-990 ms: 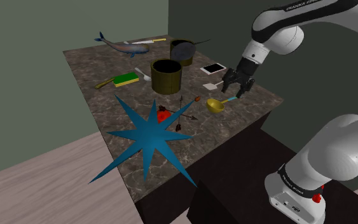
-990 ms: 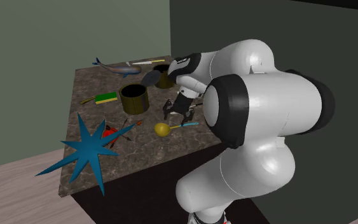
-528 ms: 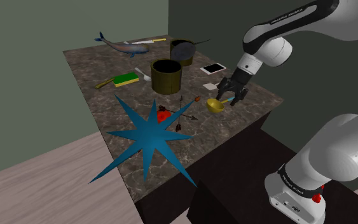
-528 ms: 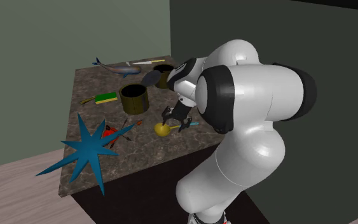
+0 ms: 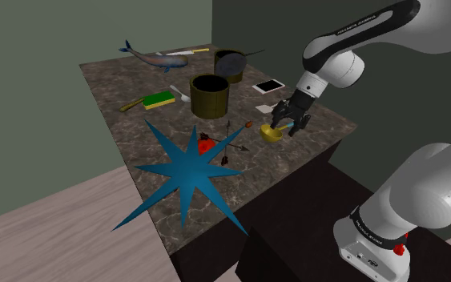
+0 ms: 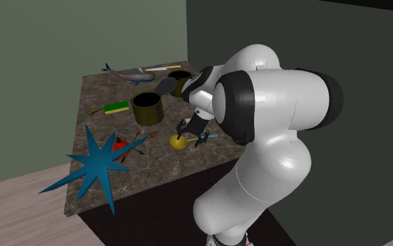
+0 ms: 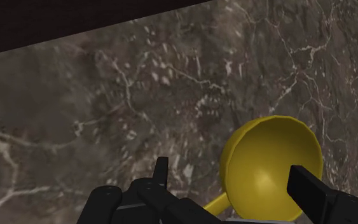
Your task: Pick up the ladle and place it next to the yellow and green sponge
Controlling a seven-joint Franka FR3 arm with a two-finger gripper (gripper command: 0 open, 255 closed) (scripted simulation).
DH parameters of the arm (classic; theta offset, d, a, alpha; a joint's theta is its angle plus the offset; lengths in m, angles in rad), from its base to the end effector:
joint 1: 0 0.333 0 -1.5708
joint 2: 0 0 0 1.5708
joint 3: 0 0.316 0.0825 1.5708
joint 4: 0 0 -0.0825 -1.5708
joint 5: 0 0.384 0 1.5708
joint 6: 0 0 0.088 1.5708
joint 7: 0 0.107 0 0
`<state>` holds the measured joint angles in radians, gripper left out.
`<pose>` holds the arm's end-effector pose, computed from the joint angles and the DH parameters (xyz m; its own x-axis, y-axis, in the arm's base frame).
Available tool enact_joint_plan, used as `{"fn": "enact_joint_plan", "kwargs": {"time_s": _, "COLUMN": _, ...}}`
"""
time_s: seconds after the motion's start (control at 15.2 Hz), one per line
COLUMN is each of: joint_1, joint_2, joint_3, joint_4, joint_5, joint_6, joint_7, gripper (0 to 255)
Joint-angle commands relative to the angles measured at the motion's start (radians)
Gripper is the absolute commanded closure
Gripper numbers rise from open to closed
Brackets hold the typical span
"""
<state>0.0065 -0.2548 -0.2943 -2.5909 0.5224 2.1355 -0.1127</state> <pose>0.3936 -0.0901 0.3322 0.8824 -0.4101 -0.2305 -0.4704 -0.7607 -0.4474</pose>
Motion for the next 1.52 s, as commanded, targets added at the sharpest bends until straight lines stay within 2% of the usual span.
{"fn": "enact_joint_plan", "kwargs": {"time_s": 0.0, "joint_1": 0.000, "joint_2": 0.000, "joint_3": 0.000, "joint_4": 0.000, "joint_5": 0.000, "joint_6": 0.000, "joint_7": 0.000, "gripper": 0}}
{"fn": "enact_joint_plan", "kwargs": {"time_s": 0.07, "joint_1": 0.000, "joint_2": 0.000, "joint_3": 0.000, "joint_4": 0.000, "joint_5": 0.000, "joint_6": 0.000, "joint_7": 0.000, "gripper": 0}}
{"fn": "enact_joint_plan", "kwargs": {"time_s": 0.13, "joint_1": 0.000, "joint_2": 0.000, "joint_3": 0.000, "joint_4": 0.000, "joint_5": 0.000, "joint_6": 0.000, "joint_7": 0.000, "gripper": 255}}
{"fn": "enact_joint_plan", "kwargs": {"time_s": 0.73, "joint_1": 0.000, "joint_2": 0.000, "joint_3": 0.000, "joint_4": 0.000, "joint_5": 0.000, "joint_6": 0.000, "joint_7": 0.000, "gripper": 255}}
{"fn": "enact_joint_plan", "kwargs": {"time_s": 1.45, "joint_1": -0.020, "joint_2": -0.101, "joint_3": 0.014, "joint_4": 0.063, "joint_5": -0.066, "joint_6": -0.134, "joint_7": 0.102, "gripper": 255}}
